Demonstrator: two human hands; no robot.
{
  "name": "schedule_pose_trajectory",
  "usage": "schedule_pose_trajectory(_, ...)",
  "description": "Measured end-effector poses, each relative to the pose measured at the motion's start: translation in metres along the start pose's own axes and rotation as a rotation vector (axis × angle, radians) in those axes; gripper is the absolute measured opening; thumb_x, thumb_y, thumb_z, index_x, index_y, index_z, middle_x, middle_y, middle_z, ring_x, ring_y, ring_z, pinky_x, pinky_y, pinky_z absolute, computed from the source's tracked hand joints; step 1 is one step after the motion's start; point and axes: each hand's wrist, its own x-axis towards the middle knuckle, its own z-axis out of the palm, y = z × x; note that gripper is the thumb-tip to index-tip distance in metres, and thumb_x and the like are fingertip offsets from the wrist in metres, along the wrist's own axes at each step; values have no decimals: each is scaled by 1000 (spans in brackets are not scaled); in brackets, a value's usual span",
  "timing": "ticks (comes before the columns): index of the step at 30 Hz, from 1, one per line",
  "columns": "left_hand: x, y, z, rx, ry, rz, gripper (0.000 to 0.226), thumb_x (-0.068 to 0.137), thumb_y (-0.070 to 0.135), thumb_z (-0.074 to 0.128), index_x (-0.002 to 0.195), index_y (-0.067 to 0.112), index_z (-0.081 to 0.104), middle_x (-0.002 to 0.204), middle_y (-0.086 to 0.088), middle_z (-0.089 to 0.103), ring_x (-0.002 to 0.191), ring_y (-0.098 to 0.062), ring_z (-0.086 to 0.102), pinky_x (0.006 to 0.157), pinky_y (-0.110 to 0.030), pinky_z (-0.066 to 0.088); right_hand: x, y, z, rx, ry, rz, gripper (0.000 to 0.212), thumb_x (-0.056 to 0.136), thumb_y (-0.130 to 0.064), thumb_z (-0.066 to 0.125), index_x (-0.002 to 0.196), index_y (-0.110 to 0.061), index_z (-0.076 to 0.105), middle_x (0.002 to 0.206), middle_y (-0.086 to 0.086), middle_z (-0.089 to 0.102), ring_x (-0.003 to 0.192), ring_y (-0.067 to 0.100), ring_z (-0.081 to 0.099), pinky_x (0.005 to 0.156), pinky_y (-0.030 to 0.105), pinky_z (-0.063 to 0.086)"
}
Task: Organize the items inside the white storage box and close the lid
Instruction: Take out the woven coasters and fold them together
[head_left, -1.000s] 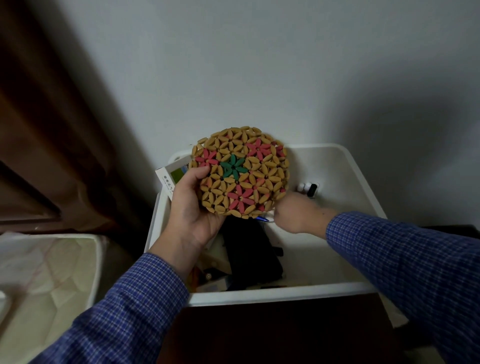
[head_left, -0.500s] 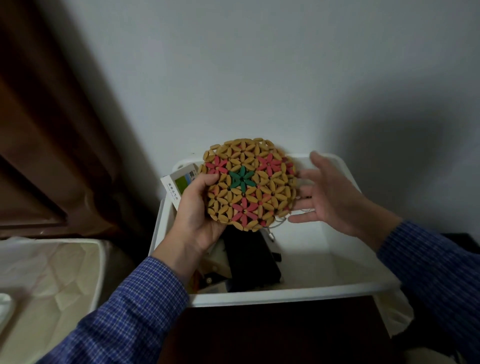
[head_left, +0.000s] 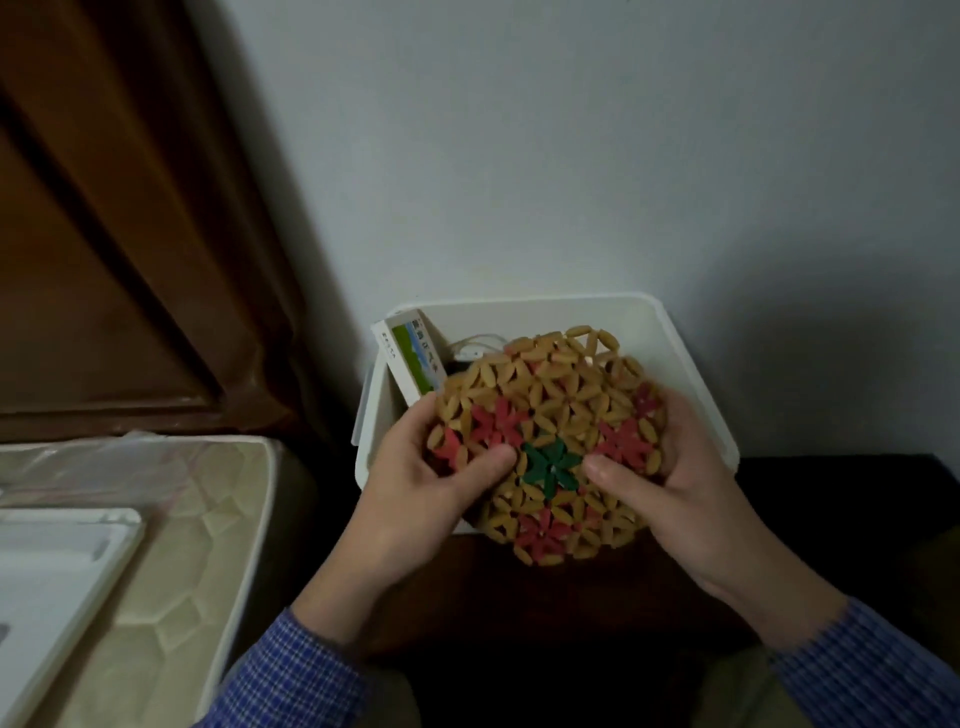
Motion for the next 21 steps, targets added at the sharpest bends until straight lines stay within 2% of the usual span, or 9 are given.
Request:
schedule_pose_trajectory(3,-37,-31,7,135,17,143,48,81,9,82,123,15,59,116,-3,71,110,-17,68,87,-24,56,-37,20,-9,-37,-51,-83,70,82,-17,81,137,-38,44,130,-15,63,124,5,59,95,14,49)
schedule_pose_trajectory(6,-60,-70,14,155,4,120,45,82,13,81,121,22,60,118,-1,69,114,-17,66,91,-27,55,-59,52,-14,43,-45,-17,67,76,-11,82,132,-27,50,127,-6,67,121,12,63,94,16,50)
schedule_pose_trajectory(10,-74,-123,14,201,4,52,42,84,12,80,118,26,59,117,4,67,113,-14,64,89,-22,55,-73,104,-12,33,-28,84,58,75,0,82,123,-17,55,119,0,71,114,16,67,91,20,53)
schedule_pose_trajectory(13,-72,-148,11,208,13,6,43,84,9,78,117,28,59,116,7,67,113,-11,64,89,-21,54,-71,135,-7,34,-12,142,59,76,10,79,123,-18,54,118,-3,71,116,15,66,94,22,53)
schedule_pose_trajectory(21,-56,-164,12,128,31,-37,41,87,5,74,119,20,55,117,8,67,114,-10,64,87,-21,55,-56,164,-1,73,48,204,62,80,7,77,125,-27,53,122,-9,70,118,10,64,94,20,53)
